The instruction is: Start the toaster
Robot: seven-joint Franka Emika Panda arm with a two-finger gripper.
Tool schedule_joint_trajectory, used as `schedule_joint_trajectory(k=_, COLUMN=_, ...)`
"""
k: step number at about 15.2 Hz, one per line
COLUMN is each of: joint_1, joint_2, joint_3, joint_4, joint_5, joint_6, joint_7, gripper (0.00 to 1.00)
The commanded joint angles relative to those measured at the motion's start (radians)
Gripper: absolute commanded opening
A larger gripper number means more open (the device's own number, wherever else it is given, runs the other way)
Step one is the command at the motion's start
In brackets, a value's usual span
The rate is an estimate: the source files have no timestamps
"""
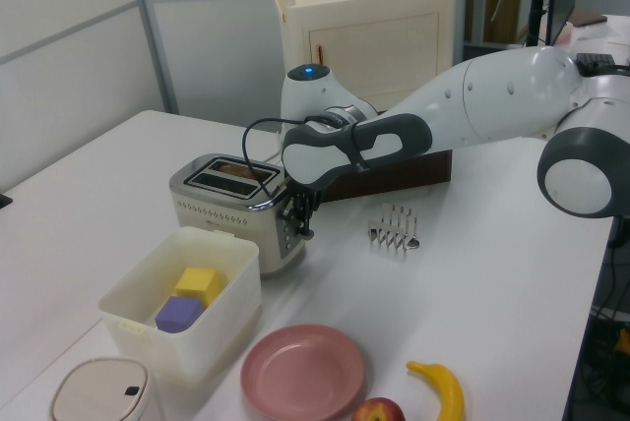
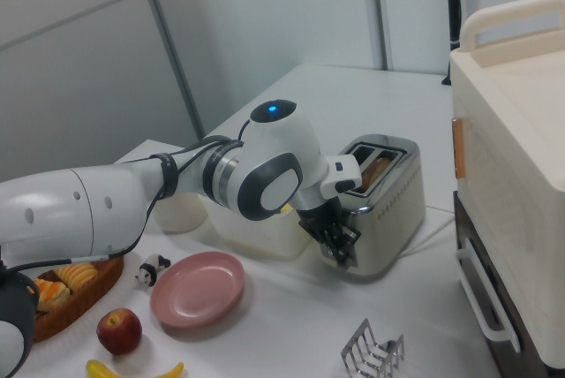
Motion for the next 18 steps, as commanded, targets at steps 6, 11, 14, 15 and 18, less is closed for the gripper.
schedule_joint_trajectory(k=6, joint_1=-0.002, joint_2=-0.067, joint_3=-0.005, joint_4=-0.008, joint_5=-0.004, joint_6=0.008, joint_7=-0.008, gripper=0.04)
schedule_joint_trajectory(k=11, joint_1=-0.002, joint_2=-0.145, joint_3=-0.005, joint_4=0.012, joint_5=-0.001, joint_6=-0.101, joint_7=-0.011, gripper=0.05)
schedule_joint_trajectory(k=14, joint_1=-0.002, joint_2=-0.181, joint_3=-0.005, joint_4=0.012, joint_5=-0.001, joint_6=-0.144, joint_7=-0.011, gripper=0.06)
schedule_joint_trajectory(k=15, joint_1=-0.002, joint_2=-0.185, joint_3=-0.005, joint_4=0.014, joint_5=-0.001, joint_6=-0.162, joint_7=-0.011, gripper=0.07)
schedule_joint_trajectory(k=18, joint_1=-0.002, joint_2=-0.228, joint_3=-0.007, joint_4=0.014, joint_5=-0.01, joint_6=-0.21, joint_7=-0.011, gripper=0.23)
